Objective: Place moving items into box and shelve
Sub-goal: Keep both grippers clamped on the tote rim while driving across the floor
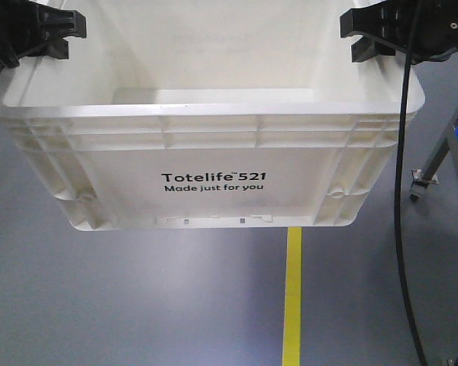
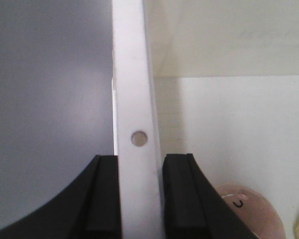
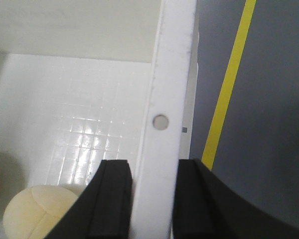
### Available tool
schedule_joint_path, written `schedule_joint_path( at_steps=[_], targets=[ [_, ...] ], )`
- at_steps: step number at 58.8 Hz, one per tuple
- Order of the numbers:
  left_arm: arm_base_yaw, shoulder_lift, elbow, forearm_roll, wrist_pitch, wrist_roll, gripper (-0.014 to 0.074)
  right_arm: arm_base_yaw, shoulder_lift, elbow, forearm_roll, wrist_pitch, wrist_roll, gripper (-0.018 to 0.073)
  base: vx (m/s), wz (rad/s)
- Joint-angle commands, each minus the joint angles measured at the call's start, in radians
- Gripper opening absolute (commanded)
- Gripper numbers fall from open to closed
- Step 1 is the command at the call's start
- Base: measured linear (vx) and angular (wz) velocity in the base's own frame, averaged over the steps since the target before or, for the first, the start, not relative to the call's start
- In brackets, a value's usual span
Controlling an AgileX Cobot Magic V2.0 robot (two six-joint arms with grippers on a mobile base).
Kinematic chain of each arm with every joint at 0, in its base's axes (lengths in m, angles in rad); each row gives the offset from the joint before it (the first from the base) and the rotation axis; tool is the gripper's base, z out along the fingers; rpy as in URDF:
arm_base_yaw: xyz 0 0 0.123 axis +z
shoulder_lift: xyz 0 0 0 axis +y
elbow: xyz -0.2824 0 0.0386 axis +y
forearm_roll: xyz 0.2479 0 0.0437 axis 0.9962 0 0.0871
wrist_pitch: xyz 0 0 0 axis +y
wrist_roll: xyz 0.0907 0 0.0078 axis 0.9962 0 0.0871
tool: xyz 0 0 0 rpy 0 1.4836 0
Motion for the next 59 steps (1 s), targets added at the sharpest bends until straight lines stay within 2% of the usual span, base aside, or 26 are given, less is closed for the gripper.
schedule_joint_path(
  at_steps=[1, 59],
  targets=[
    [-0.002, -0.047, -0.044, 0.041, -0.146, 0.000, -0.0022, -0.006, -0.053, -0.045, 0.010, -0.124, -0.015, -0.0013, 0.63, -0.04],
    [-0.002, -0.045, -0.044, 0.043, -0.147, 0.000, -0.0022, -0.006, -0.053, -0.045, 0.015, -0.124, -0.015, -0.0013, 0.63, -0.09]
  ],
)
